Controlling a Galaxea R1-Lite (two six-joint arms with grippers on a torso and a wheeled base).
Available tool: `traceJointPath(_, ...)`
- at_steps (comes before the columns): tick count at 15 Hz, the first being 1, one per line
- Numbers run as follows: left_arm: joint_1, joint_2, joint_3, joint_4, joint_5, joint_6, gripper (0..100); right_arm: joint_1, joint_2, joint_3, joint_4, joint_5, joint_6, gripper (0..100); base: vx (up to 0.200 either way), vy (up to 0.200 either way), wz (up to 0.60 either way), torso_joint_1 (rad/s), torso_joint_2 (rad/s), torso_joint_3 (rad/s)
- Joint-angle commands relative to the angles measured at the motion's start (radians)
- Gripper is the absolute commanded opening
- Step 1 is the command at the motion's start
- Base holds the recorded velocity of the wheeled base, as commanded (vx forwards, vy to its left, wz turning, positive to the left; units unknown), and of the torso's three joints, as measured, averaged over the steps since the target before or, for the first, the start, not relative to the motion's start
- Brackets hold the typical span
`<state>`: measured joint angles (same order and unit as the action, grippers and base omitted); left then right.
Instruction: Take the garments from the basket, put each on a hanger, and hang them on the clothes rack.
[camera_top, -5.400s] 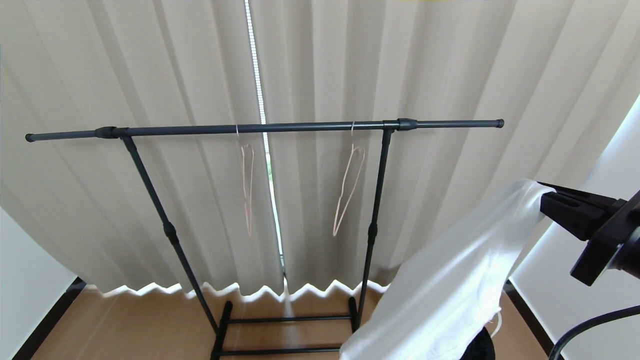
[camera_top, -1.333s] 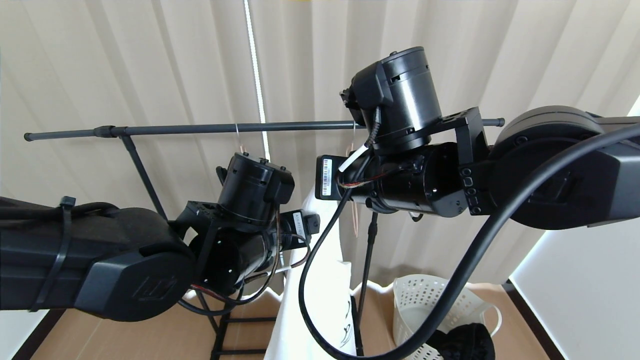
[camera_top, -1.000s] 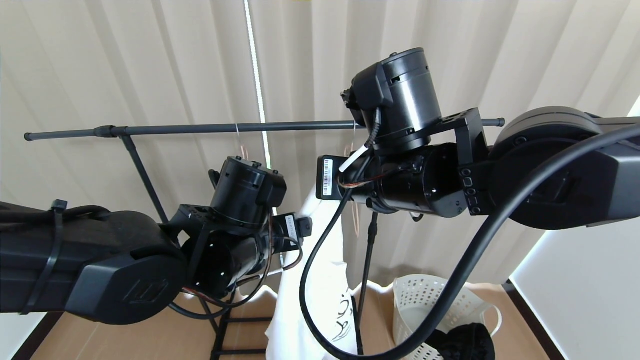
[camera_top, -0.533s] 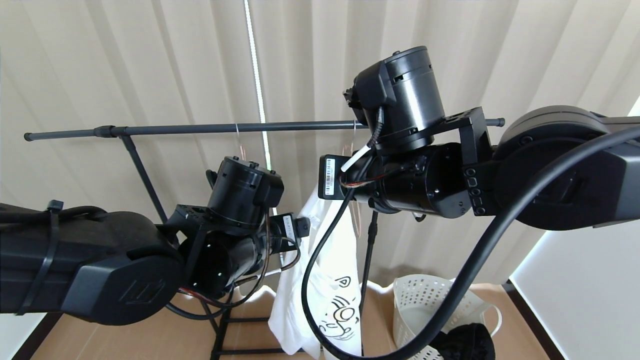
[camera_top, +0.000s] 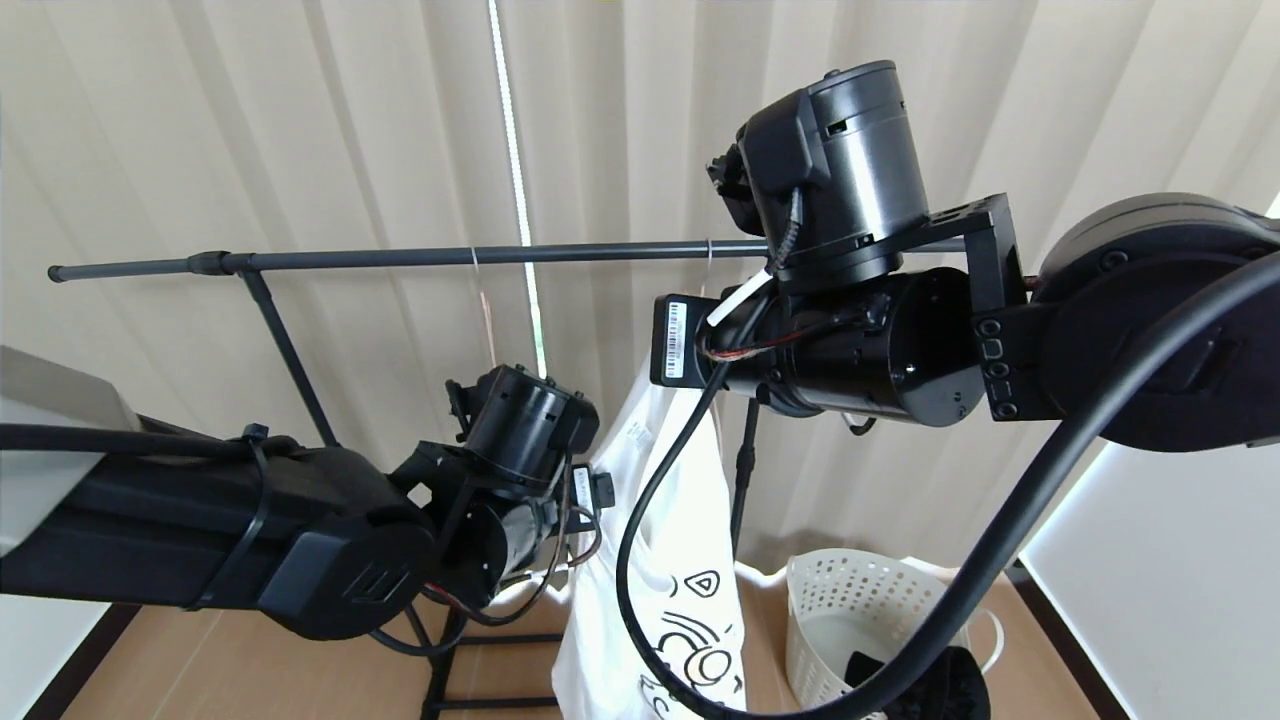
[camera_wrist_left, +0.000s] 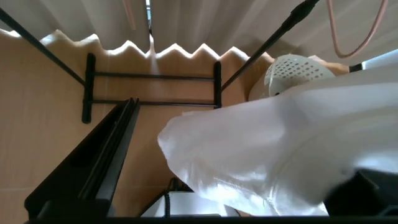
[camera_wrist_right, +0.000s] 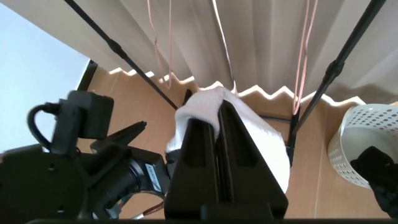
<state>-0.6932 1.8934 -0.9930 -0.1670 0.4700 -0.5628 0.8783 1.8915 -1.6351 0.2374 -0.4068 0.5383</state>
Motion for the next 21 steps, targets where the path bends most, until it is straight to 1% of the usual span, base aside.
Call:
traceJointPath(1,-0.002,0.01,0.027,-0.002,0.001,0.0,100,-0.009,-0.014,0.0,0.0,0.0,-0.001,0,0.0,0.0,0.0,0.0,0.0,0.0)
traceJointPath(6,-0.003,0.006,0.07,-0.005,0.004,-0.006,100,-0.044,-0.025,-0.003,0.0,0.0,-0.003,0,0.0,0.0,0.0,0.0,0.0,0.0)
traceJointPath(7,-0.005,0.006,0.073,-0.029,0.019,-0.005,100,-0.058,-0.022,-0.006,0.0,0.0,-0.006,0,0.0,0.0,0.0,0.0,0.0,0.0)
traceJointPath(8,-0.006,0.004,0.074,-0.039,0.027,-0.003,0,-0.067,-0.02,-0.006,-0.001,0.0,-0.006,0,0.0,0.0,0.0,0.0,0.0,0.0)
traceJointPath(11,-0.017,-0.074,0.08,-0.039,0.03,0.007,0,-0.108,-0.014,-0.003,-0.021,-0.001,-0.027,0,0.0,0.0,0.0,0.0,0.0,0.0)
traceJointPath(13,-0.014,-0.158,0.071,-0.037,0.029,0.052,0,-0.142,-0.011,0.001,-0.021,-0.001,-0.055,0,0.0,0.0,0.0,0.0,0.0,0.0)
traceJointPath(14,-0.005,-0.209,0.051,-0.035,0.024,0.095,0,-0.157,-0.014,0.026,-0.021,-0.001,-0.095,0,0.0,0.0,0.0,0.0,0.0,0.0)
traceJointPath(16,0.021,-0.234,-0.003,-0.034,0.019,0.121,0,-0.162,-0.028,0.098,-0.041,-0.001,-0.173,0,0.0,0.0,0.0,0.0,0.0,0.0)
traceJointPath(17,0.024,-0.235,-0.03,-0.034,0.018,0.124,0,-0.159,-0.034,0.136,-0.075,-0.018,-0.202,0,0.0,0.0,0.0,0.0,0.0,0.0)
traceJointPath(18,0.024,-0.237,-0.053,-0.034,0.016,0.13,0,-0.147,-0.04,0.161,-0.116,-0.072,-0.224,0,0.0,0.0,0.0,0.0,0.0,0.0)
traceJointPath(19,0.023,-0.244,-0.067,-0.034,0.016,0.149,0,-0.117,-0.043,0.178,-0.17,-0.147,-0.241,0,0.0,0.0,0.0,0.0,0.0,0.0)
traceJointPath(20,0.024,-0.247,-0.078,-0.034,-0.001,0.172,0,-0.105,-0.04,0.181,-0.216,-0.199,-0.244,0,0.0,0.0,0.0,0.0,0.0,0.0)
traceJointPath(21,0.024,-0.249,-0.09,-0.034,-0.019,0.195,0,-0.105,-0.04,0.182,-0.25,-0.216,-0.244,0,0.0,0.0,0.0,0.0,0.0,0.0)
